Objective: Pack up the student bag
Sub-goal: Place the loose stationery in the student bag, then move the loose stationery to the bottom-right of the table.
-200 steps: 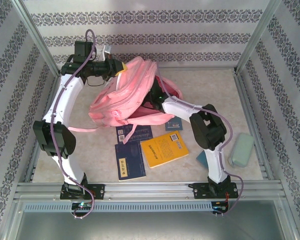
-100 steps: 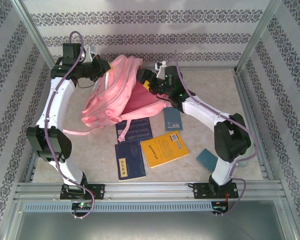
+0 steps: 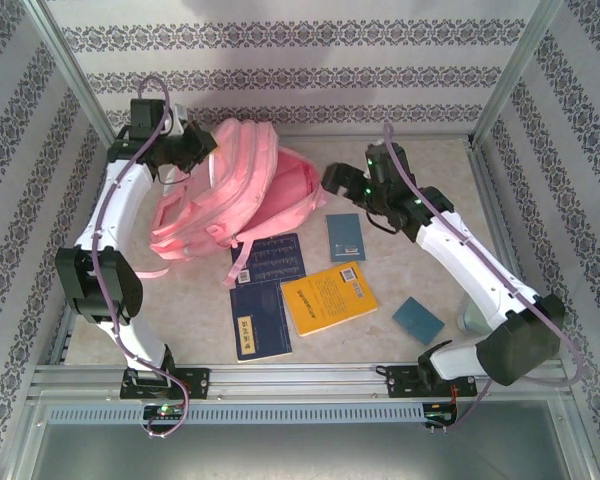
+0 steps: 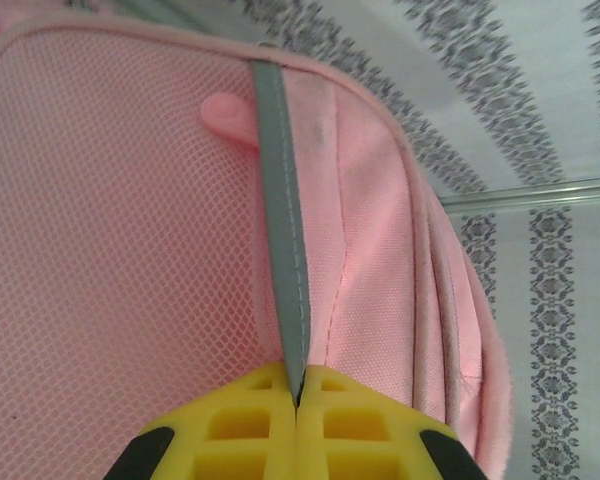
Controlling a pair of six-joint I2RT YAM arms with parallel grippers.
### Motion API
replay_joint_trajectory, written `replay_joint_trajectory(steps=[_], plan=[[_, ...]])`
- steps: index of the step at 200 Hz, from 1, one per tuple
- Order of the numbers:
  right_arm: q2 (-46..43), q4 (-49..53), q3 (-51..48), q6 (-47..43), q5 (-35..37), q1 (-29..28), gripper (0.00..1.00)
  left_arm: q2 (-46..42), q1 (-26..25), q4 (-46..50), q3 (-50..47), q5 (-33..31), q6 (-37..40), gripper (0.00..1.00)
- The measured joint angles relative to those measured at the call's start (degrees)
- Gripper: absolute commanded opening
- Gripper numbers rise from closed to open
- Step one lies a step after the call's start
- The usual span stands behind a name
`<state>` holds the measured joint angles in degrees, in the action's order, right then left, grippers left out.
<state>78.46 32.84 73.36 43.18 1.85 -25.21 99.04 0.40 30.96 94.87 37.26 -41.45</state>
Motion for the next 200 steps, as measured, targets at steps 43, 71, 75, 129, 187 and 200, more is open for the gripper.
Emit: replay_joint_trajectory(steps=[43, 71, 75, 129, 187, 200], plan=[[-7.4, 14.4, -22.5, 4.3, 3.3, 12.2, 0.98, -0.6, -1.0, -4.8, -9.0, 0.6, -3.2, 0.00], [-11.5, 16.5, -33.5, 6.6, -0.7, 17.8, 0.98, -2.6, -1.0, -6.7, -11.1, 0.3, -4.3, 0.00], [-11.5, 16.5, -34.2, 6.7, -1.3, 18.0, 0.98, -2.8, -1.0, -7.0, -11.1, 0.3, -4.3, 0.00], [-8.3, 11.1, -38.2, 9.9, -8.3, 18.0, 0.98, -3.7, -1.0, -8.6, -11.9, 0.0, -5.0, 0.00], [-6.7, 6.7, -34.9, 12.0, -11.4, 17.9, 0.93, -3.7, -1.0, -8.8, -11.9, 0.0, -5.1, 0.00], [-6.6, 6.9, -32.7, 12.0, -11.0, 17.9, 0.91, -3.7, -1.0, -8.8, -11.9, 0.0, -5.1, 0.00]])
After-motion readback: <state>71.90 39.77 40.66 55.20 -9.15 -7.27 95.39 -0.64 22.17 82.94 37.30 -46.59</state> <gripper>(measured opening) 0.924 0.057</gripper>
